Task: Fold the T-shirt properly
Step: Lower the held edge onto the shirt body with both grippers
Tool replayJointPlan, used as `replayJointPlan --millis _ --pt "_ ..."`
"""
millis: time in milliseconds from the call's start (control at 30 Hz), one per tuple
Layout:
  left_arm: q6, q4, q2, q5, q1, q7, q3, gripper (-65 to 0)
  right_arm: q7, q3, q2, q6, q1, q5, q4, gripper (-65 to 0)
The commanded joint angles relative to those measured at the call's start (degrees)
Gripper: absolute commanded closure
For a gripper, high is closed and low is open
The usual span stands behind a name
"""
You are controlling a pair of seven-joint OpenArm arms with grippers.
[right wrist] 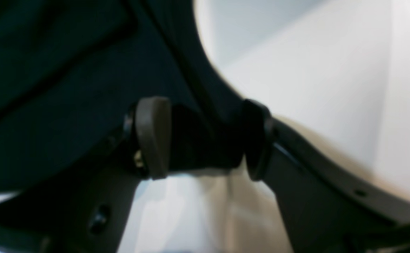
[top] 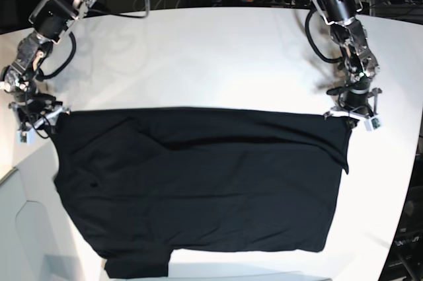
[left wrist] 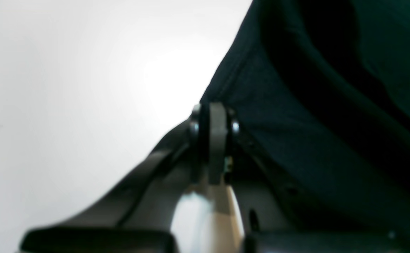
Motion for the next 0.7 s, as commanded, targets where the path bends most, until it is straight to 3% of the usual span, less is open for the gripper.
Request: replayJointPlan --millis 0,233,333,500,667 --pt "0.3 0.7 -0.6 0.6 -0.2 1.0 -0.3 -0.1 0.8 0.0 1.0 -0.7 1.1 0.9 0.0 -33.3" --pt "0.3 0.8 -0.7 1.0 -0.2 1.0 -0.3 -0.1 0.8 -0.2 0.9 -0.7 1.0 0.9 -1.8 -31.7" --pt "0.3 0.8 -0.8 1.0 0.6 1.0 -0.3 -0.1 0.8 -0.3 0.9 -0.6 -0.8 0.9 -1.8 -23.2" --pt "0.3 0.8 -0.8 1.0 1.1 1.0 -0.3 -0.1 0.8 -0.3 0.9 -0.6 -2.8 0.9 -1.8 -0.4" --pt "0.3 0.9 -1.1 0.7 2.2 0.7 -0.3 -0.1 0.8 -0.4 1.0 -0.2 -3.6 0.9 -1.3 0.0"
